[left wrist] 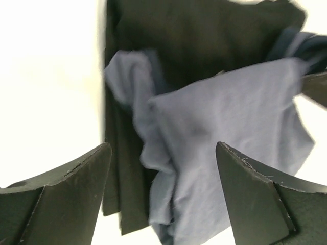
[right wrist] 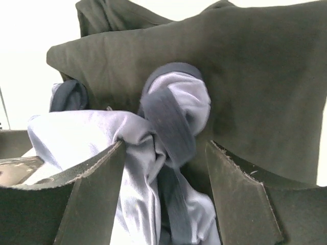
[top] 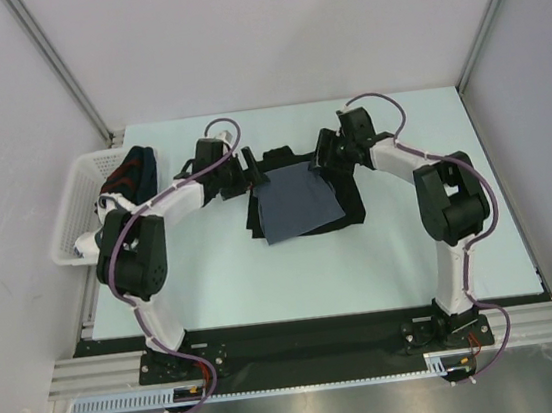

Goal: Fold and stack the tank tops

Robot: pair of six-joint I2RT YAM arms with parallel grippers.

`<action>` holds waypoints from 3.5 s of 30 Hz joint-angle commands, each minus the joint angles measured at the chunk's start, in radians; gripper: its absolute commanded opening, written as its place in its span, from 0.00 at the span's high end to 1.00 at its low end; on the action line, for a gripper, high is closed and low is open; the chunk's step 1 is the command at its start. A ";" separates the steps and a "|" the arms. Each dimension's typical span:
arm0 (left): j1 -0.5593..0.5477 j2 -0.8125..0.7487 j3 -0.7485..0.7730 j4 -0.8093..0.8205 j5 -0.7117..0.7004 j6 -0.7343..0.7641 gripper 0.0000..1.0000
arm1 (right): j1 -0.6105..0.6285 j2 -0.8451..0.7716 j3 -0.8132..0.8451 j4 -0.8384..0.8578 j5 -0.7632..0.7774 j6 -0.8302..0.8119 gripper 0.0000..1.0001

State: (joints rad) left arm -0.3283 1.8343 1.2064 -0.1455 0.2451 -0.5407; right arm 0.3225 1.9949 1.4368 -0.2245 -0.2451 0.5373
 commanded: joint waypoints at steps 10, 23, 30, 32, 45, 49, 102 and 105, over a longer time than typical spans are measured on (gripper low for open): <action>0.003 0.166 0.200 0.066 0.138 -0.056 0.26 | 0.003 0.094 0.119 0.076 -0.141 -0.026 0.40; -0.002 0.065 0.139 -0.052 -0.104 0.005 0.15 | 0.027 0.079 0.189 -0.032 -0.028 -0.128 0.38; -0.002 0.172 0.220 -0.005 0.006 -0.021 0.41 | 0.044 0.097 0.203 -0.007 -0.019 -0.154 0.50; -0.002 0.212 0.257 -0.008 0.026 -0.027 0.43 | 0.049 0.119 0.217 0.001 -0.028 -0.160 0.53; -0.051 0.175 0.294 -0.045 -0.124 0.076 1.00 | 0.073 0.017 0.130 0.112 0.021 -0.229 1.00; -0.109 0.083 0.254 -0.009 -0.193 0.126 1.00 | 0.075 -0.108 -0.043 0.217 0.059 -0.238 1.00; -0.153 -0.460 -0.281 0.083 -0.092 0.134 0.08 | -0.092 -0.191 -0.409 0.135 -0.077 -0.185 0.92; -0.158 -0.458 -0.284 0.049 -0.115 0.154 0.08 | -0.111 -0.229 -0.467 0.210 -0.123 -0.160 0.59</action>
State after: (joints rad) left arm -0.4778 1.4075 0.9337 -0.0845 0.1127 -0.3992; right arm 0.2352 1.7992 1.0069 -0.0719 -0.3420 0.3523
